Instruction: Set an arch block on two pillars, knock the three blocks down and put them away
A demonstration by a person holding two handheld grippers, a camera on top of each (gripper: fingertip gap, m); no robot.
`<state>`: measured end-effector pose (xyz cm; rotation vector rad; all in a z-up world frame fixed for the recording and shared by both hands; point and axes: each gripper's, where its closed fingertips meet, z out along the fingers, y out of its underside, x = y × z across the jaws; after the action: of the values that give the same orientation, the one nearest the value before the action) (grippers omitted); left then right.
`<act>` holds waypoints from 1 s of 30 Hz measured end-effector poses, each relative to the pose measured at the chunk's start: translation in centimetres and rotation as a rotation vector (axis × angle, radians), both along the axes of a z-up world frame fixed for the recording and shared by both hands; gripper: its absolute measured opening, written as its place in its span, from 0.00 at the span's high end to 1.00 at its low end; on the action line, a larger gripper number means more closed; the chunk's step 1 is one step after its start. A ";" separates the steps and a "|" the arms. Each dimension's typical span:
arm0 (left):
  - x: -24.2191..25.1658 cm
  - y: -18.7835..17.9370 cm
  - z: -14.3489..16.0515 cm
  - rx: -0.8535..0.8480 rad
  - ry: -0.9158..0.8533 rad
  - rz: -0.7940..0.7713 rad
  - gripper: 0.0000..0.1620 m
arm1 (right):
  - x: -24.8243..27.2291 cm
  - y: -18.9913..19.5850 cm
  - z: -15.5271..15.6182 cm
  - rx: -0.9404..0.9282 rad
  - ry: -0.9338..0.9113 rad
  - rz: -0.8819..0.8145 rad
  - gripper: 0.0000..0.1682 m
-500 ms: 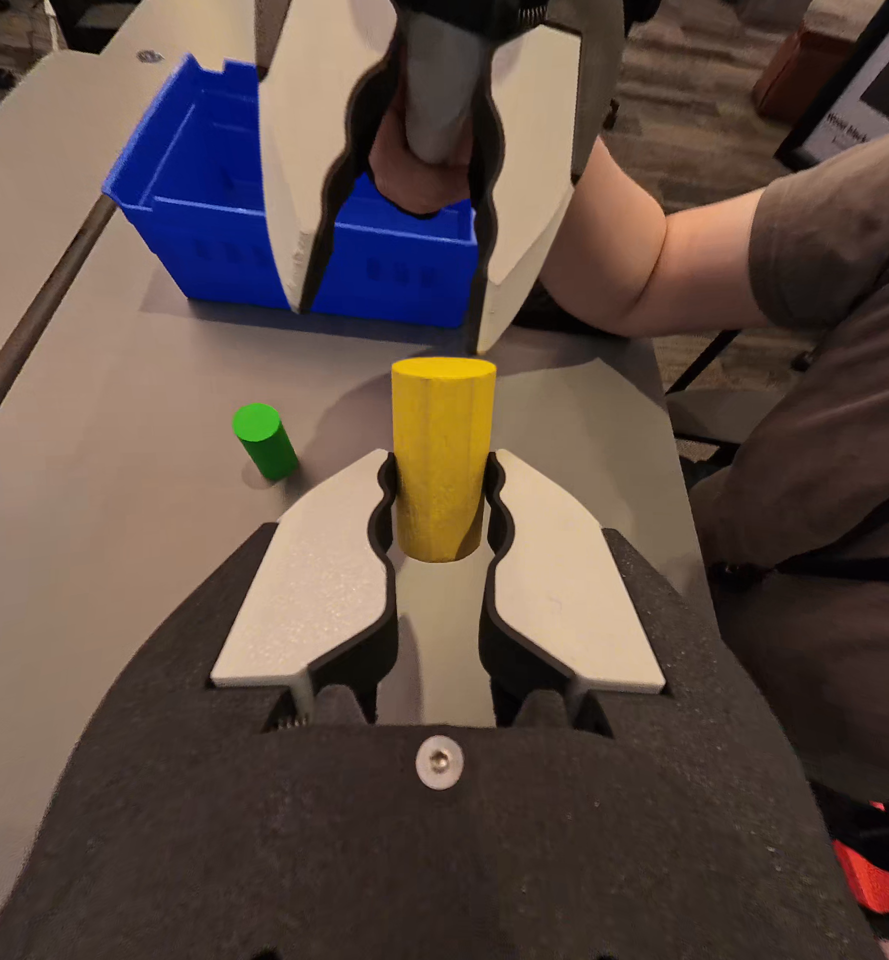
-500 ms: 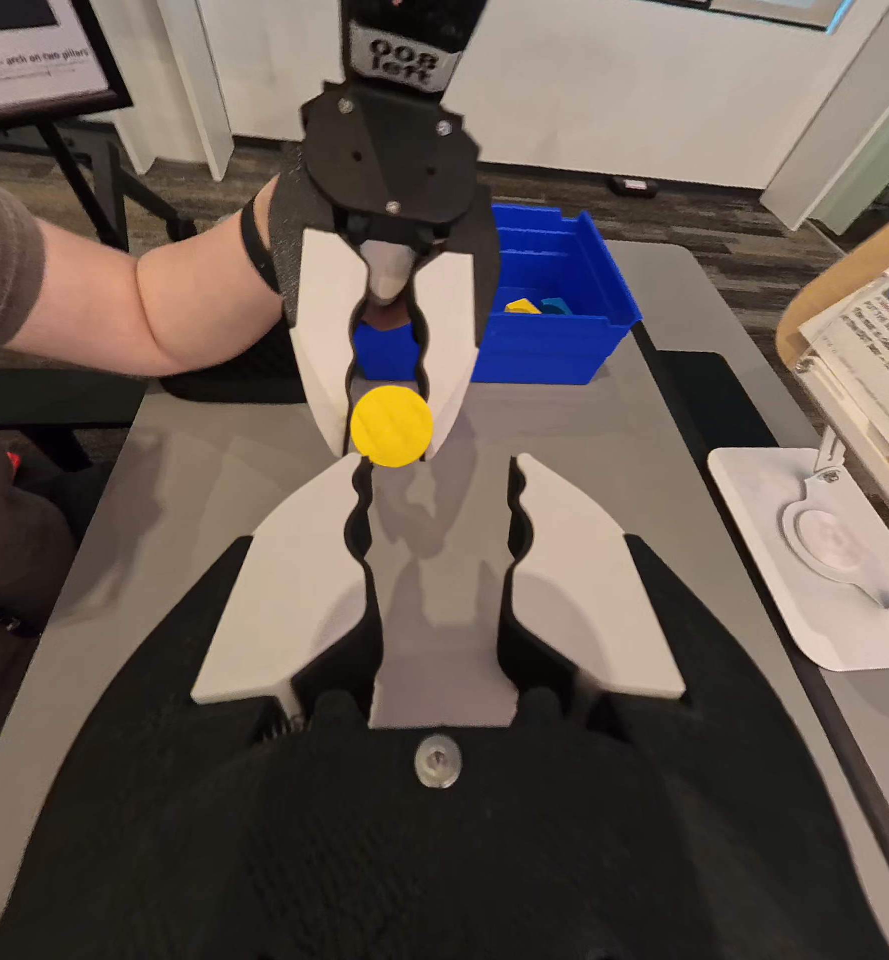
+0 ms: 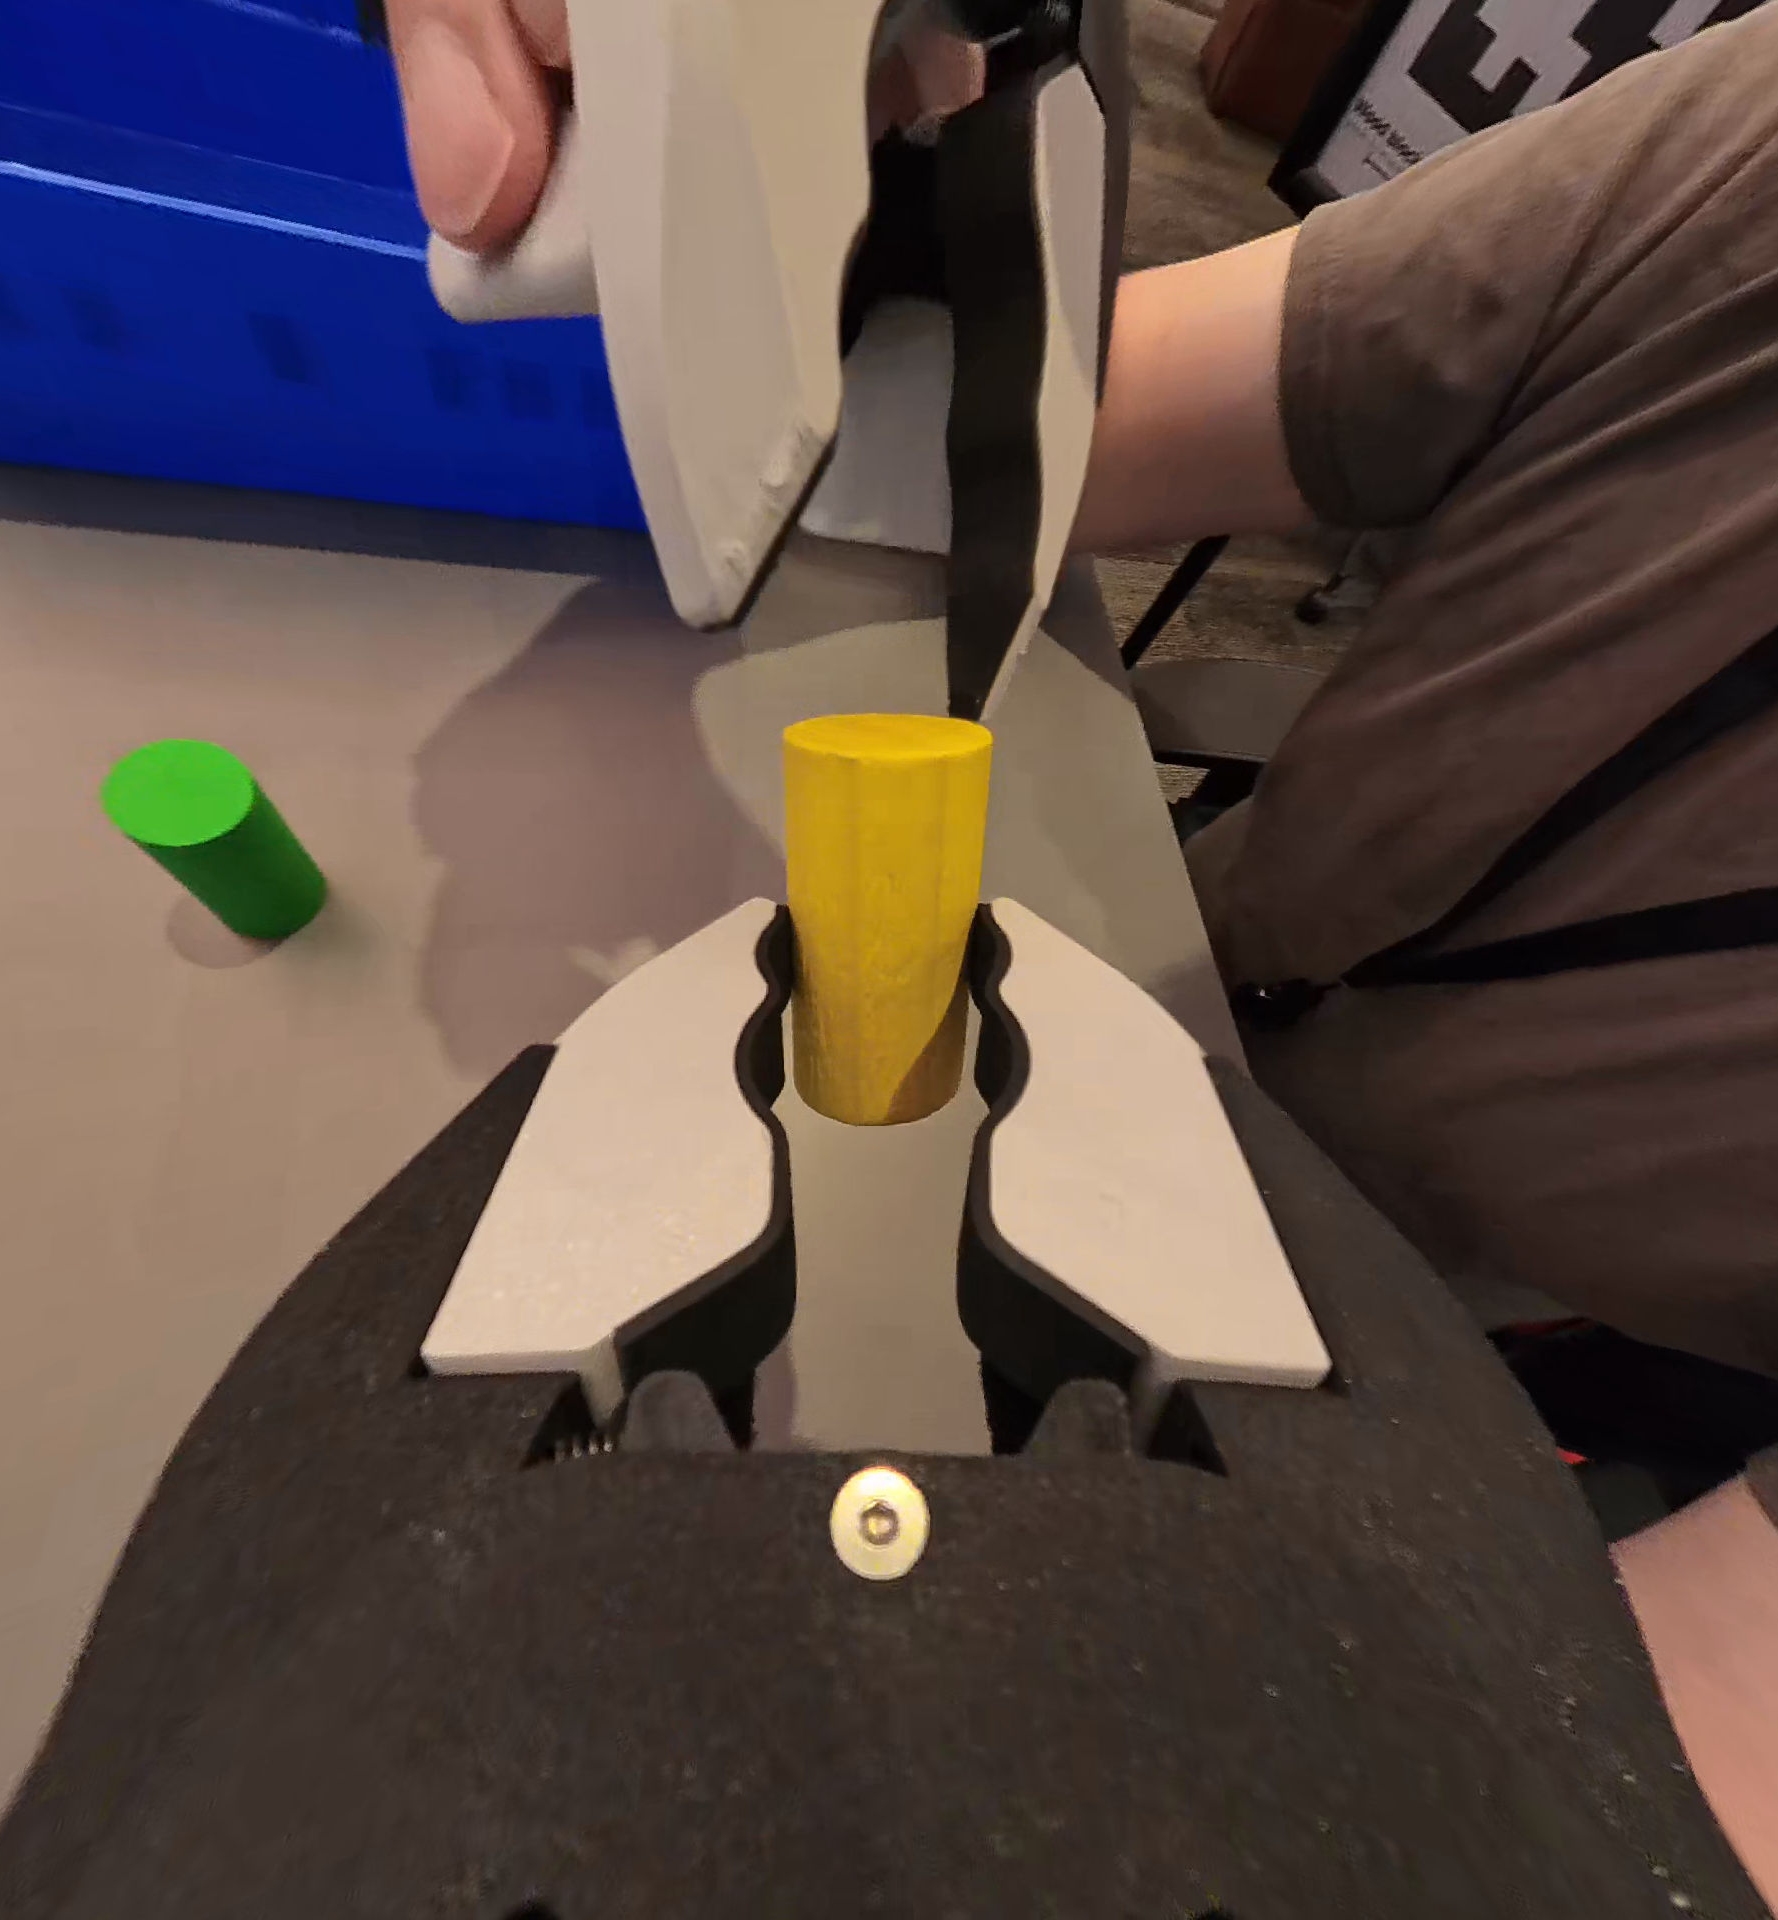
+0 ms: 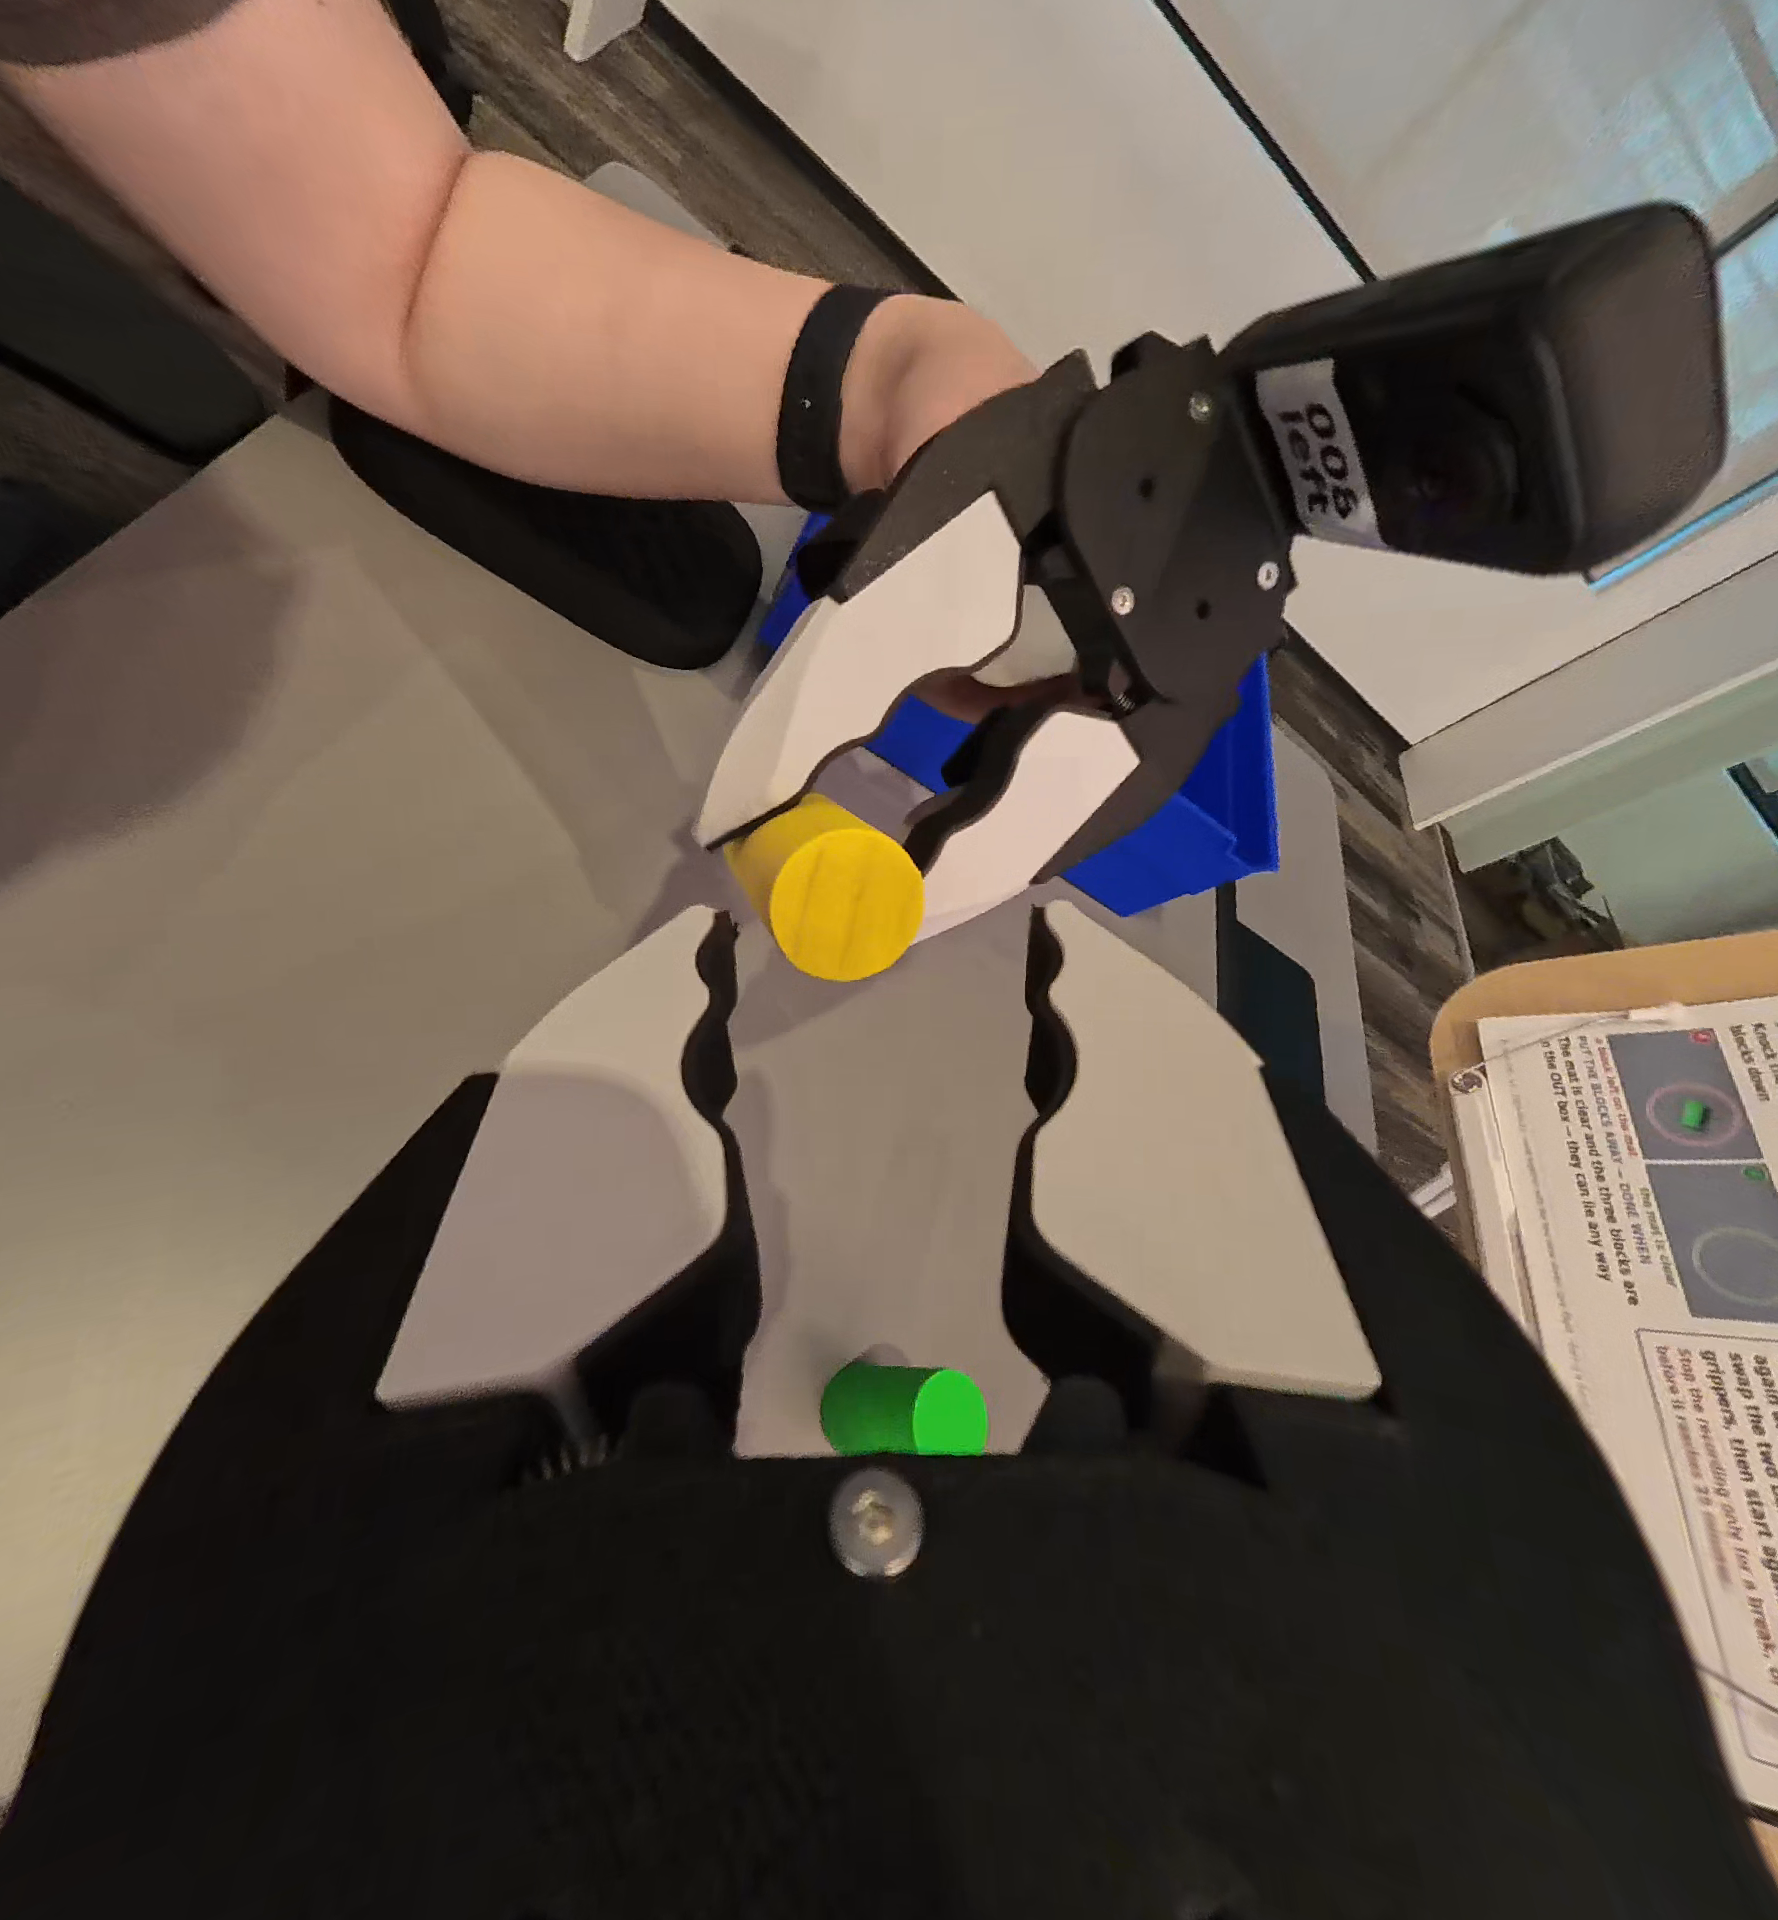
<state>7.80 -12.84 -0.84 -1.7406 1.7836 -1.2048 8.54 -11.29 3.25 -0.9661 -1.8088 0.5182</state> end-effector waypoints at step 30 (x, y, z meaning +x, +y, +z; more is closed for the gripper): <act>-2.7 1.7 -0.8 0.032 0.054 0.065 0.56 | -1.1 0.7 -4.0 -0.084 -0.193 -0.042 0.79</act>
<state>5.14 -11.13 -1.60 -1.8141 1.7528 -1.1073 7.47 -10.62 -0.76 -1.1422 -1.9464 0.4924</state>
